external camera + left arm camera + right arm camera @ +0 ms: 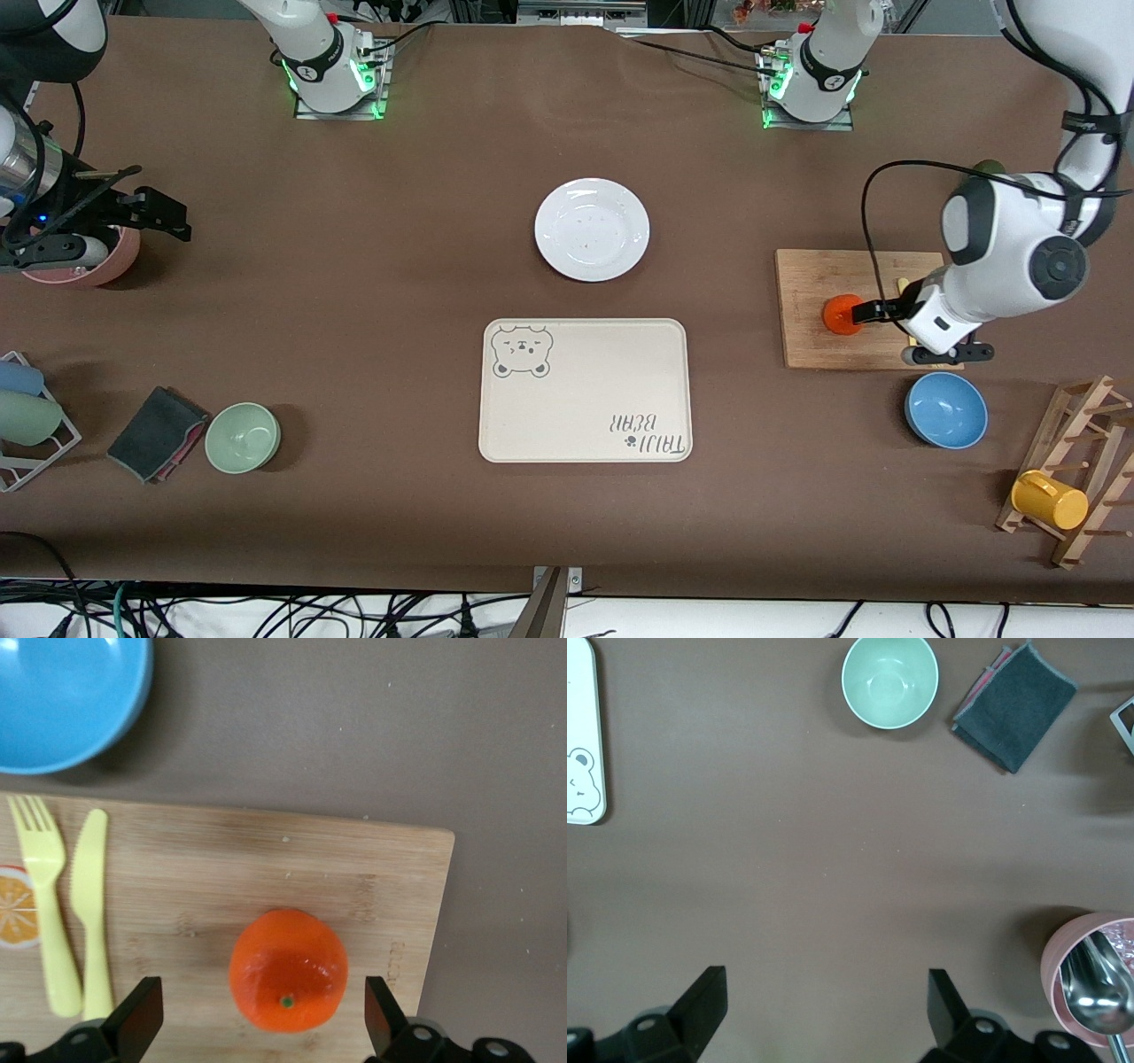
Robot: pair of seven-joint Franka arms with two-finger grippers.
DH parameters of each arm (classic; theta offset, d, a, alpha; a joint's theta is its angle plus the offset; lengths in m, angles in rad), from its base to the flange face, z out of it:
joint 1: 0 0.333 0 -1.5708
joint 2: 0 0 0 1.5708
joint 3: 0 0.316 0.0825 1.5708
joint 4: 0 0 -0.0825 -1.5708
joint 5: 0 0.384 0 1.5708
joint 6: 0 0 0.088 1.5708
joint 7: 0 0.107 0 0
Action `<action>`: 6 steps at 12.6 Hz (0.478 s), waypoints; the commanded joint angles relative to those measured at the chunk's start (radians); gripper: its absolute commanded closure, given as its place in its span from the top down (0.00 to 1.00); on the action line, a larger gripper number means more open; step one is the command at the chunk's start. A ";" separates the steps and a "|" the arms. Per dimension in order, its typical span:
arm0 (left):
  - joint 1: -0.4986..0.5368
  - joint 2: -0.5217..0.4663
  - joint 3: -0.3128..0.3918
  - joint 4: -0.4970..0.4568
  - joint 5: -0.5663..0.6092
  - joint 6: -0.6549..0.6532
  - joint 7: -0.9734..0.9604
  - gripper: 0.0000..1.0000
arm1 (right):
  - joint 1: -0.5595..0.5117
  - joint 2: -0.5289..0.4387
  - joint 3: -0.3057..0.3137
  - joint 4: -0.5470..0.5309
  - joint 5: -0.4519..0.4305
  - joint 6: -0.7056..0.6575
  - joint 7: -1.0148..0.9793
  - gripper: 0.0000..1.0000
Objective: Place orange and plate with both arms
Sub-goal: 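Reach the left gripper down to the orange on the cutting board, then close the left gripper on the orange and lift it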
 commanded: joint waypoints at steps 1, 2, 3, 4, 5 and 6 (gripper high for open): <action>-0.001 -0.037 -0.020 -0.082 0.017 0.094 -0.064 1.00 | -0.003 -0.003 -0.001 0.004 0.013 -0.013 -0.012 1.00; -0.001 -0.019 -0.020 -0.081 0.020 0.106 -0.064 1.00 | -0.003 -0.003 -0.001 0.004 0.013 -0.013 -0.012 1.00; -0.001 -0.010 -0.018 -0.081 0.021 0.125 -0.064 1.00 | -0.003 -0.003 -0.001 0.004 0.013 -0.013 -0.012 1.00; -0.001 0.001 -0.018 -0.082 0.026 0.131 -0.064 1.00 | -0.003 -0.003 -0.001 0.004 0.013 -0.013 -0.012 1.00; -0.001 0.015 -0.020 -0.081 0.028 0.140 -0.064 1.00 | -0.003 -0.003 -0.001 0.004 0.013 -0.013 -0.012 1.00; -0.001 0.027 -0.020 -0.081 0.026 0.154 -0.064 1.00 | -0.003 -0.002 -0.001 0.004 0.013 -0.012 -0.012 1.00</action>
